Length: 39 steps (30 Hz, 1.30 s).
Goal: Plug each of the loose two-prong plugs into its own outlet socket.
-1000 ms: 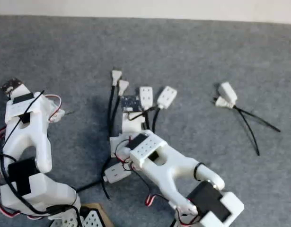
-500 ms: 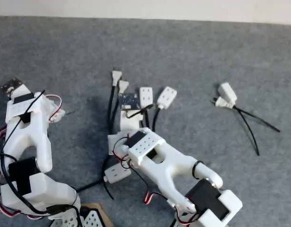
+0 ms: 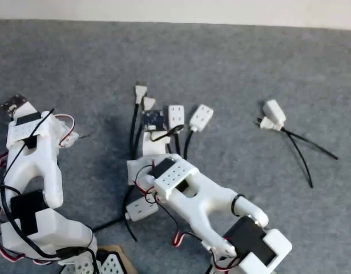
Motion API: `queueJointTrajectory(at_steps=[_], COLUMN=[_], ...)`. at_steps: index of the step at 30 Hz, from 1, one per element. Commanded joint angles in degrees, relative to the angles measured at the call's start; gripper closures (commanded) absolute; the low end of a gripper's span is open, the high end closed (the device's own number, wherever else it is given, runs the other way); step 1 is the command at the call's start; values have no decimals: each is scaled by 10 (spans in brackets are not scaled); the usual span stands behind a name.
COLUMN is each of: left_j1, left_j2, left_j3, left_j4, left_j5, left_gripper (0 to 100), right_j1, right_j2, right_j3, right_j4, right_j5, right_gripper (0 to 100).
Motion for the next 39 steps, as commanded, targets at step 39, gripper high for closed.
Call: queueJointTrajectory(at_steps=[39], left_j1=[13], left_j2=[-8], left_j3=[-2], left_j4=[-1], left_j5=[4], left_gripper=[575], right_j1=[205], right_j2=[-74], right_j3=[-503], right_j4=[568], right_j5=[374], right_gripper=[995])
